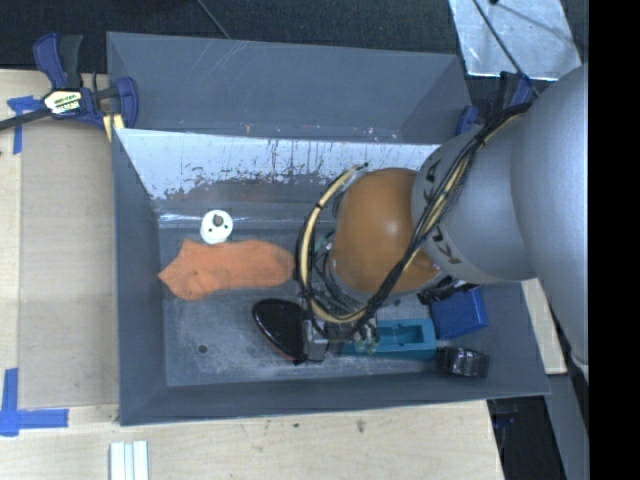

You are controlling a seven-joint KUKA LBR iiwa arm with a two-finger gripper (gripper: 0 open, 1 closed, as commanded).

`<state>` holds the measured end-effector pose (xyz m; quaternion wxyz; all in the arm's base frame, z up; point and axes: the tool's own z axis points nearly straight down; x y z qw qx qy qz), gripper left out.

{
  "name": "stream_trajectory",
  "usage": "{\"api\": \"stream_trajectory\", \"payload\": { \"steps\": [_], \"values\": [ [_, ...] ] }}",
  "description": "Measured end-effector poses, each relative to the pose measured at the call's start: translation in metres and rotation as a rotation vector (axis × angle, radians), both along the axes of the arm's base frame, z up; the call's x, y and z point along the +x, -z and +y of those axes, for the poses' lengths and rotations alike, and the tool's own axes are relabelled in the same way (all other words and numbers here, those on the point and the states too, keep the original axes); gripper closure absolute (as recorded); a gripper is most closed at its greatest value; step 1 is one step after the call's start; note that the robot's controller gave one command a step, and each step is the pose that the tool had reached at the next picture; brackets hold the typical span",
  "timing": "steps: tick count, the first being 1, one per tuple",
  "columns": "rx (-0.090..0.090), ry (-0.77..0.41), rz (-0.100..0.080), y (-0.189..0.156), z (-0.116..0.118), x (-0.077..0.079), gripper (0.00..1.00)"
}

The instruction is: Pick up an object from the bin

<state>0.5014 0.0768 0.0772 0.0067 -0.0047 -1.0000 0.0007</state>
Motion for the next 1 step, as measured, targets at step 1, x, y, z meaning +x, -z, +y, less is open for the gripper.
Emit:
{"api": "stream_trajectory", "payload": {
  "steps": [1],
  "values": [
    [0.002, 0.015, -0.017, -0.1528, 0.0035, 0.0129, 1.0]
  ]
}}
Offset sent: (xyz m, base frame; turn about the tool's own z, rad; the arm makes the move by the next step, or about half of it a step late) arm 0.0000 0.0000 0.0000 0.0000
